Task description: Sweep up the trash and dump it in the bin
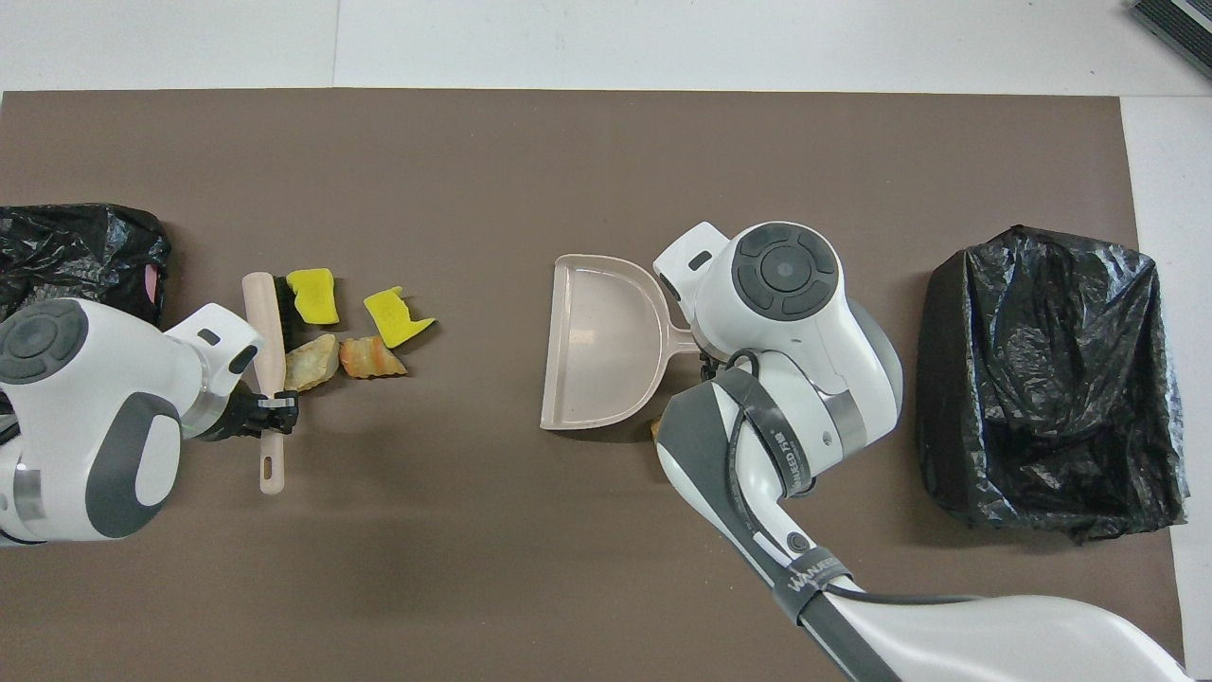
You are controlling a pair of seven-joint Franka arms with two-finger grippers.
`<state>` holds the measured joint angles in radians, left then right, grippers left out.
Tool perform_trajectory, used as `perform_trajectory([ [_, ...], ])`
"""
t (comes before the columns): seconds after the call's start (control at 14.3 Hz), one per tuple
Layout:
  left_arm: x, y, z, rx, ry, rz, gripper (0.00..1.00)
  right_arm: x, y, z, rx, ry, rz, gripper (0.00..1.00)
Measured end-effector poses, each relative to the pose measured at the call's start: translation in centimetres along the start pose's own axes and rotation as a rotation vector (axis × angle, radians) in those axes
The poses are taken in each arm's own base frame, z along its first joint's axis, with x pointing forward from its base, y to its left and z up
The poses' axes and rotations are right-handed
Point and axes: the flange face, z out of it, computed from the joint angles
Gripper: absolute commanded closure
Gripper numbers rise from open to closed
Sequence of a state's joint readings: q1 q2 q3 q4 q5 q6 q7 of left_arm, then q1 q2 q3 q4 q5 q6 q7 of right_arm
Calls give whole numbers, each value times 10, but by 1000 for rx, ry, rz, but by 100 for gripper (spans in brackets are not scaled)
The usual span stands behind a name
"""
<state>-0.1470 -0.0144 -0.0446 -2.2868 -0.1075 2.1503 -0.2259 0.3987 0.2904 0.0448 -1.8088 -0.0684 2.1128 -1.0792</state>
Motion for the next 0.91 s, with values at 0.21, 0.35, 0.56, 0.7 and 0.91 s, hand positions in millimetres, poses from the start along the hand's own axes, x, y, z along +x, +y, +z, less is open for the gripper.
perform_trajectory([
  [0.21, -15, 46, 4, -30, -7, 4, 100, 1, -1, 1, -6, -10, -25, 100],
  [0.35, -25, 73, 5, -51, -3, 10, 100, 2, -1, 4, -14, -9, -31, 100],
  [0.56, -40, 107, 8, -79, -2, 24, 100, 5, 0, 12, -28, -4, -38, 100],
  [0.7, -50, 129, 8, -108, 7, 45, 100, 7, 1, 17, -35, -1, -48, 100],
  [0.91, -66, 163, 5, -159, 16, 69, 100, 15, 0, 23, -47, 6, -62, 100],
])
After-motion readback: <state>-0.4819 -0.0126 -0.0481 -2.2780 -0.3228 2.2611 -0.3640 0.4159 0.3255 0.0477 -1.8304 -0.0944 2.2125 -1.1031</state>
